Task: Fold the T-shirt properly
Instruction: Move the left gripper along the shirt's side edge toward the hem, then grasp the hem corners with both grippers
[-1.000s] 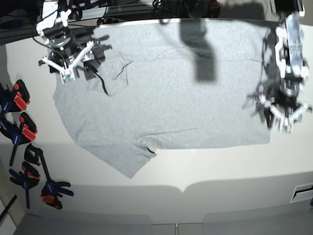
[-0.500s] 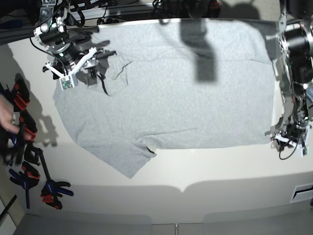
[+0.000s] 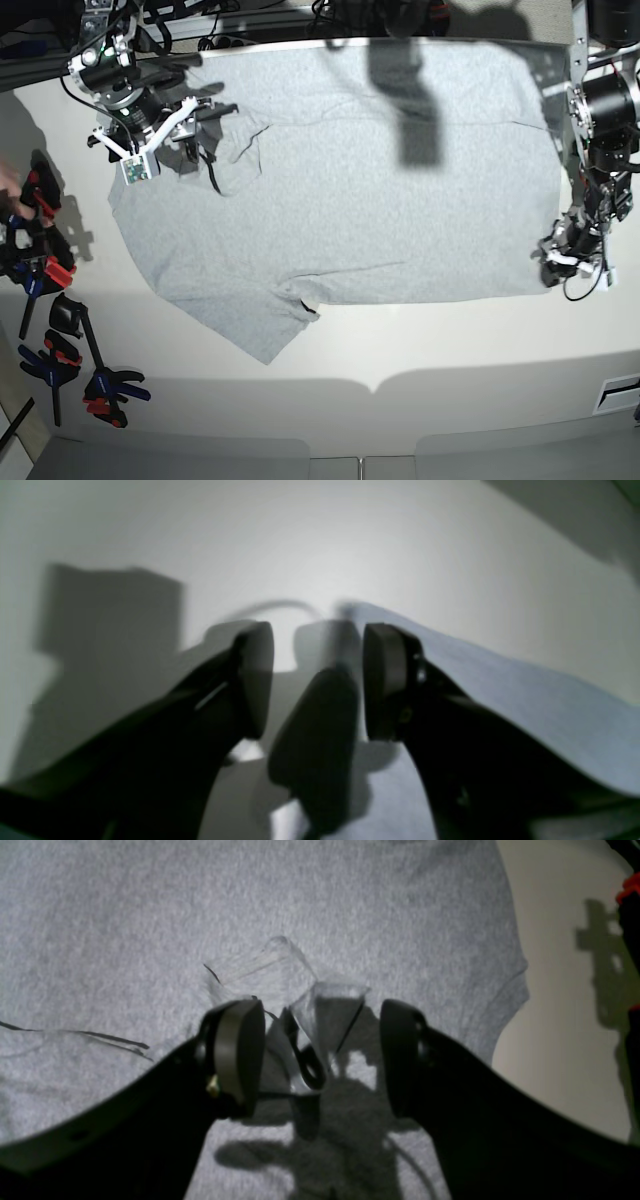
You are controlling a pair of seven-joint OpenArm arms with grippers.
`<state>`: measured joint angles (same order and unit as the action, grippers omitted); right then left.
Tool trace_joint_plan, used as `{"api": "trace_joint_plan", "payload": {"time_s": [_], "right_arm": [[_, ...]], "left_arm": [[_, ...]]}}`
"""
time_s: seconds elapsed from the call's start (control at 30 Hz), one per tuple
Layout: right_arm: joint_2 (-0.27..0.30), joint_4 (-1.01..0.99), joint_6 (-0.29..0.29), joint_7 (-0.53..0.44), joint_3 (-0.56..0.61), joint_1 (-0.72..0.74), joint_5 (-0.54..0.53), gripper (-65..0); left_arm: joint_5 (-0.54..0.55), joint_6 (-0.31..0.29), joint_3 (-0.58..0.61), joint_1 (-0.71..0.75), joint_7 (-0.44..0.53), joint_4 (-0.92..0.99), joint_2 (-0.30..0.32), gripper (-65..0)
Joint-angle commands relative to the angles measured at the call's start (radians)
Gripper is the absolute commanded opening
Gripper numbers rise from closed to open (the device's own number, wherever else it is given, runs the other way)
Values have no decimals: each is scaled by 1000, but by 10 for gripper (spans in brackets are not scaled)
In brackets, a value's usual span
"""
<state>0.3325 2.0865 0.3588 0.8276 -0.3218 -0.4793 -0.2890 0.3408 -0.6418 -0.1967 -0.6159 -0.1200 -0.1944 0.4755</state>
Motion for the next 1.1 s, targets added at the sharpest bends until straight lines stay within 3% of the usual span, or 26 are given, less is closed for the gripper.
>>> {"api": "trace_joint_plan", "payload": {"time_s": [0.0, 0.27, 0.4, 0.5, 0.6, 0.77, 0.93, 1.07], "right_arm": [[11, 19, 6, -40, -5, 2, -11, -305], [11, 19, 6, -129, -5, 3, -11, -305], [8, 15, 11, -132, -5, 30, -68, -306], [8, -21, -3, -134, -5, 129, -103, -306], [8, -116, -6, -132, -5, 283, -112, -306], [8, -457, 12, -123, 46, 611, -72, -310], [8, -944, 29, -126, 171, 953, 131, -310], [8, -1353, 27, -208, 252, 1167, 236, -310]], "left_arm": [[-18, -6, 1, -16, -61, 0, -8, -379], [-25, -6, 1, -21, -65, 0, -12, -379], [-25, -6, 1, -21, -28, 0, -12, -410], [-25, -6, 1, -21, 11, 0, -13, -495], [-25, -6, 1, -21, 28, 0, -13, -650], [-25, -6, 1, -21, 29, 0, -13, -650], [-25, -6, 1, -21, 31, 0, -12, -650], [-23, -6, 1, -21, 33, 0, -12, -650]]}}
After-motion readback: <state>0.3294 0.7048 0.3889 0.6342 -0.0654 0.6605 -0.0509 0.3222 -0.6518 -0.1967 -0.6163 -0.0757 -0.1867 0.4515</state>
